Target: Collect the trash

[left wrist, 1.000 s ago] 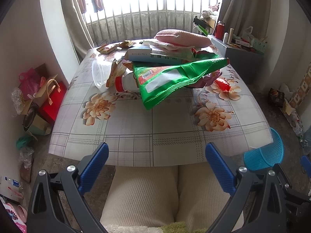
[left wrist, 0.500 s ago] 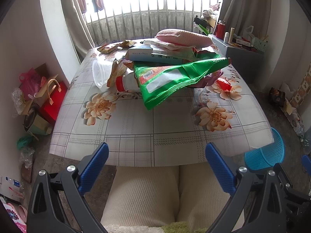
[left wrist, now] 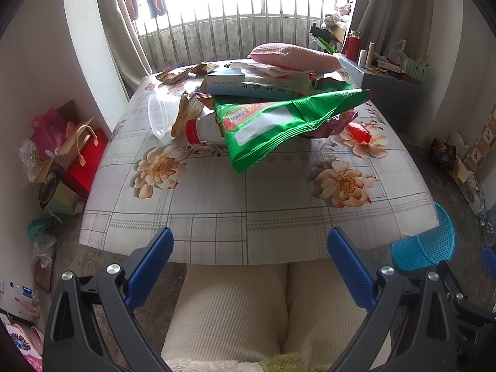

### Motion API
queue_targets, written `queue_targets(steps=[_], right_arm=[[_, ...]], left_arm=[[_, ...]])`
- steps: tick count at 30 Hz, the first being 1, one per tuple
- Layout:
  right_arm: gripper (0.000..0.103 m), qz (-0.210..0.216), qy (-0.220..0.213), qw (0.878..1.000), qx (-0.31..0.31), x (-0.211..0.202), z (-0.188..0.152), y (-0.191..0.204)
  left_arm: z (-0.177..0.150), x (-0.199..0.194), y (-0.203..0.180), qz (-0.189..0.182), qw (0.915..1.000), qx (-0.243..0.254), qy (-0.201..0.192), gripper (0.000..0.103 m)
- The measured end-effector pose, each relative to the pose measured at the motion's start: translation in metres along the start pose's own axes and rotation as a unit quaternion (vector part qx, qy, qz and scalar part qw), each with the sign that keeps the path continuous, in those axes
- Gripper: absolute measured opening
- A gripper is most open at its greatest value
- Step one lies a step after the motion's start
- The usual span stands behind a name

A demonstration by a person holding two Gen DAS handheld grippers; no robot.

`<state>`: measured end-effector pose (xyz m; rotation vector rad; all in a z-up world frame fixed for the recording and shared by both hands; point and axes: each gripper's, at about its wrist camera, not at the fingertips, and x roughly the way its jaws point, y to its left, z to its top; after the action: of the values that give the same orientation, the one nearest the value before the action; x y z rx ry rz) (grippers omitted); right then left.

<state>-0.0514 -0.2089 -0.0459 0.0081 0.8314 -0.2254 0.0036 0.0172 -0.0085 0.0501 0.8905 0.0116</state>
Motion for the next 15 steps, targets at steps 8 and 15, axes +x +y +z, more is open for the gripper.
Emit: queue_targets(steps=[8, 15], right_arm=[[0.095, 0.002, 0.001, 1.000, 0.000, 0.0011, -0.0002, 0.0006], [0.095, 0.003, 0.001, 1.000, 0.001, 0.0015, -0.0005, -0.0024]], left_arm=[[-0.0016, 0.0019, -0.0005, 0.003, 1.0000, 0.001, 0.003, 0.097], [-0.0025, 0.0022, 0.0002, 0.004, 1.0000, 0.001, 0.004, 0.097]])
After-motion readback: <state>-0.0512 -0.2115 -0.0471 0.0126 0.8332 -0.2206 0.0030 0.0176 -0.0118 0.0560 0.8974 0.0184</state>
